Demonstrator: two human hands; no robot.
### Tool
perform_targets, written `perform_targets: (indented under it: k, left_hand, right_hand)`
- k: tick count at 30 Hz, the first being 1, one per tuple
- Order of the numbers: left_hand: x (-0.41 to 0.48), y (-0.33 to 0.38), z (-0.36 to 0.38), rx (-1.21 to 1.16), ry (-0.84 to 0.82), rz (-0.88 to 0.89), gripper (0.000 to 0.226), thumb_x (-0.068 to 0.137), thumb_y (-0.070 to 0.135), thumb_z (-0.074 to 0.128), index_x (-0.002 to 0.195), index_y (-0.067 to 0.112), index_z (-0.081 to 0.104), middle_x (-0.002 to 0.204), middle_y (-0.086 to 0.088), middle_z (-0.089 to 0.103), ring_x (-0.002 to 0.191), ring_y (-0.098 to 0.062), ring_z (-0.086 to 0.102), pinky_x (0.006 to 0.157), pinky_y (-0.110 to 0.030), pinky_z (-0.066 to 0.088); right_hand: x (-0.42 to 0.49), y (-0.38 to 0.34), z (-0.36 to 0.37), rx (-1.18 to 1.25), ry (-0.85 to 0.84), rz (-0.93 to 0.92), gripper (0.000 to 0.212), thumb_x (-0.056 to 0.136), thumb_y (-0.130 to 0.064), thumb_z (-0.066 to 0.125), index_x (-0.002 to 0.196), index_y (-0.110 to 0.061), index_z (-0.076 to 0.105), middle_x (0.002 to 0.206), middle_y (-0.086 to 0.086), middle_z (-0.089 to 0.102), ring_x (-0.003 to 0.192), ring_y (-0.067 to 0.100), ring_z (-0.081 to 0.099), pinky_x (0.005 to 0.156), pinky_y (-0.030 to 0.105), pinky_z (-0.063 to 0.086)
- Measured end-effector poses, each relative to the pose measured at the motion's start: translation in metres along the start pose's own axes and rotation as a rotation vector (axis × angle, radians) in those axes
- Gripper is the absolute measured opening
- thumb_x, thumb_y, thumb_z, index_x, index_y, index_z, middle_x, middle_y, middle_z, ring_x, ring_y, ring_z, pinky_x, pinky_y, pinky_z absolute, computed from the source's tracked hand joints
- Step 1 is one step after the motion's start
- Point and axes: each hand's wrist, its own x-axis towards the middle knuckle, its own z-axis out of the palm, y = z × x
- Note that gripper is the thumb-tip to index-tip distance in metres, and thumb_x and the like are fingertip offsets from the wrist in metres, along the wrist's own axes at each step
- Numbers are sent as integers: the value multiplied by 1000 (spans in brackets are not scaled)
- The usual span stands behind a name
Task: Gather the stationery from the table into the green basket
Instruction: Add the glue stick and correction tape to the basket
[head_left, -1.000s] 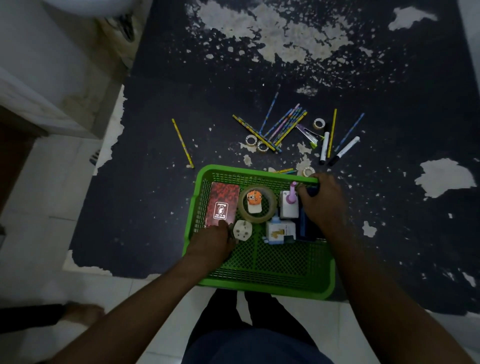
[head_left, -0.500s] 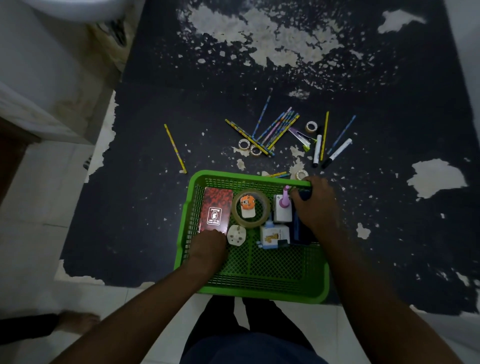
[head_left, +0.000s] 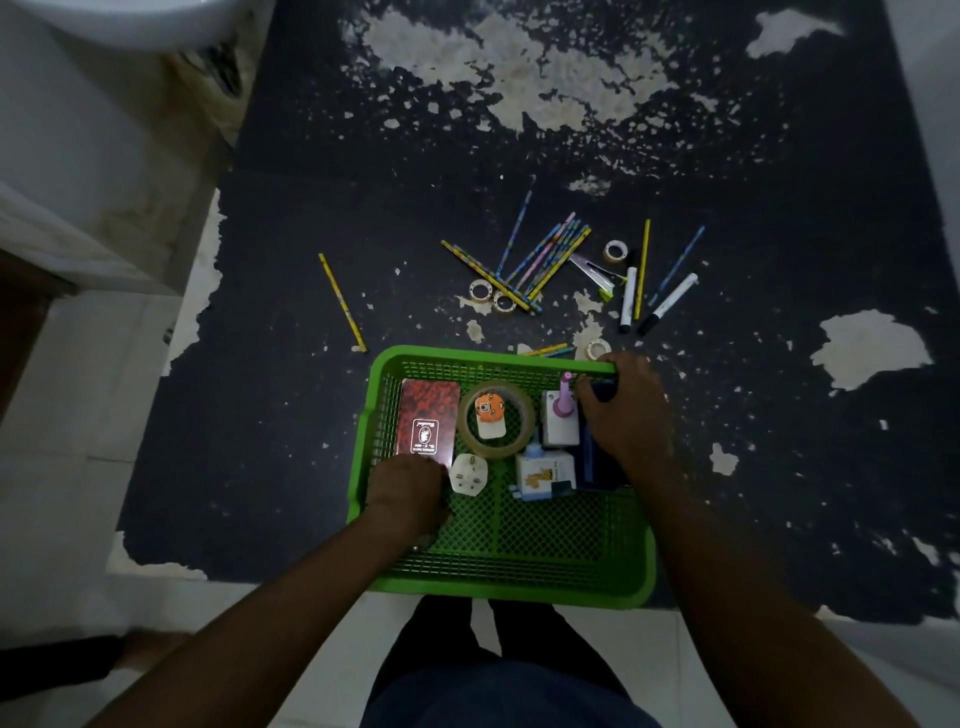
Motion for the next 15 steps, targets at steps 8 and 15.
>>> perform_targets:
  k: [8, 15]
  left_hand:
    - [11, -14, -45, -269, 216, 205, 46, 83, 70, 63, 76, 24, 62, 81, -2, 68, 76, -18, 64, 67, -29, 48]
    - [59, -34, -89, -643, 774, 324, 26, 92, 45, 65, 77, 25, 56, 69, 9, 55, 65, -11, 51, 56, -30, 40]
  right_hand:
    - [1, -1, -2, 101, -15, 36, 34, 83, -42, 68, 109, -23, 57, 109, 2, 56, 103, 23, 55, 82, 37, 48]
    - [33, -18, -13, 341, -102, 341, 33, 77, -53, 64, 100, -31, 58, 96, -6, 65, 91, 16, 62, 83, 32, 47]
